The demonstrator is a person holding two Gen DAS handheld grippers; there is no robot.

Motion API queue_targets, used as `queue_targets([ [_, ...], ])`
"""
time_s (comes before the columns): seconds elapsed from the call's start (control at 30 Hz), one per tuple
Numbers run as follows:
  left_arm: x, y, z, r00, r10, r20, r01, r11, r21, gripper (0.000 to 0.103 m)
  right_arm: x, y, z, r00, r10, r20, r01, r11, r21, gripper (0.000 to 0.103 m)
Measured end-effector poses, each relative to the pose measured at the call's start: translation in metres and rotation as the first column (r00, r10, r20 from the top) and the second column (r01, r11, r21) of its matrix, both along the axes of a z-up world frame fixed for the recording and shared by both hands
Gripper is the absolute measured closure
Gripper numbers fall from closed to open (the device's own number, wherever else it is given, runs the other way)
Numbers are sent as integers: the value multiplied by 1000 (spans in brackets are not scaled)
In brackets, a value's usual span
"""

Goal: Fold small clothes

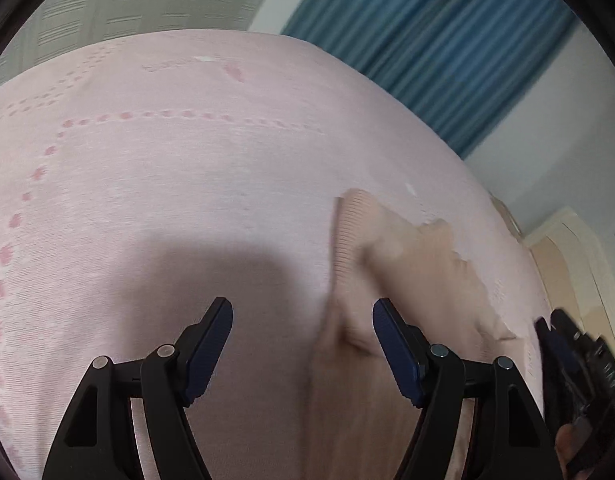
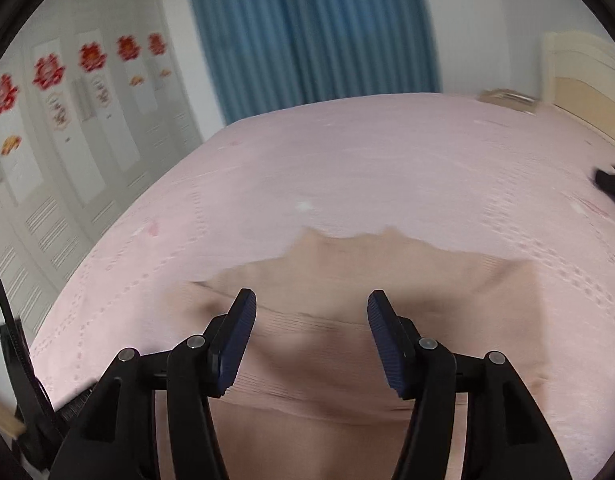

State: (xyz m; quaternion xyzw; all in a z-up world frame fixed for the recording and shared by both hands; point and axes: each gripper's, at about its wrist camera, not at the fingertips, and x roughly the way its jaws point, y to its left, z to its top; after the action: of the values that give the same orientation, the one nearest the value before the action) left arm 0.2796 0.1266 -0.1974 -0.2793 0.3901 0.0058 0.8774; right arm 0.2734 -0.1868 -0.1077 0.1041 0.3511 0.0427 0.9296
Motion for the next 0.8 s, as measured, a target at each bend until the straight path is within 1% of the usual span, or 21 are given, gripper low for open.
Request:
queue_targets([
  [0.03, 3, -7, 1, 1000, -24, 7, 24, 1000, 1, 33, 1, -6, -3, 1000, -20, -4, 20, 1000, 4, 46],
  [0.07, 6, -13, 1, 999, -47, 13, 47, 999, -2, 33, -5, -29, -11, 998, -57, -16, 57, 998, 20, 46],
  [0.13, 12, -25, -1, 996, -90, 15, 91, 996, -21, 33, -14, -61, -24, 994, -100, -44, 102, 994, 49, 46],
  [0.2, 18, -34, -4, 993, -121, 12, 121, 992, -39, 33, -22, -89, -40, 988, -137, -74, 142, 987, 70, 46],
  [0.23, 18, -36, -4, 992, -127, 14, 127, 991, -37, 33, -24, -97, -48, 985, -149, -83, 155, 985, 72, 46],
  [0.27, 19, -39, -4, 991, -132, 17, 132, 991, -19, 34, -29, -110, -59, 978, -176, -112, 184, 981, 64, 46],
  [0.3, 20, -42, -3, 991, -133, 20, 133, 991, 3, 35, -28, -114, -62, 973, -189, -134, 198, 979, 58, 46],
  [0.37, 18, -50, 0, 990, -136, 28, 135, 989, 58, 42, -26, -132, -70, 960, -202, -194, 217, 974, 61, 46],
  [0.4, 18, -52, 0, 990, -139, 30, 136, 988, 75, 44, -25, -136, -70, 960, -200, -196, 216, 974, 63, 46],
  [0.5, 24, -55, -4, 991, -130, 9, 128, 985, 115, 54, -23, -141, -68, 963, -191, -189, 202, 979, 40, 46],
  [0.53, 24, -54, -5, 992, -123, 4, 121, 985, 120, 62, -24, -141, -70, 964, -185, -192, 196, 980, 35, 46],
  [0.57, 26, -53, -6, 994, -114, 1, 113, 986, 121, 68, -21, -141, -73, 963, -179, -203, 189, 981, 32, 46],
  [0.6, 26, -51, -5, 994, -110, 5, 108, 987, 119, 70, -19, -141, -76, 960, -173, -218, 185, 982, 37, 46],
  [0.67, 28, -51, -5, 994, -110, 16, 107, 987, 118, 78, -14, -143, -81, 956, -160, -245, 179, 982, 57, 46],
  [0.73, 28, -52, -5, 993, -117, 14, 114, 984, 137, 79, -13, -143, -84, 957, -152, -249, 174, 982, 68, 46],
  [0.8, 31, -55, -7, 994, -106, -6, 105, 976, 191, 79, -13, -140, -83, 957, -147, -249, 166, 985, 56, 46],
])
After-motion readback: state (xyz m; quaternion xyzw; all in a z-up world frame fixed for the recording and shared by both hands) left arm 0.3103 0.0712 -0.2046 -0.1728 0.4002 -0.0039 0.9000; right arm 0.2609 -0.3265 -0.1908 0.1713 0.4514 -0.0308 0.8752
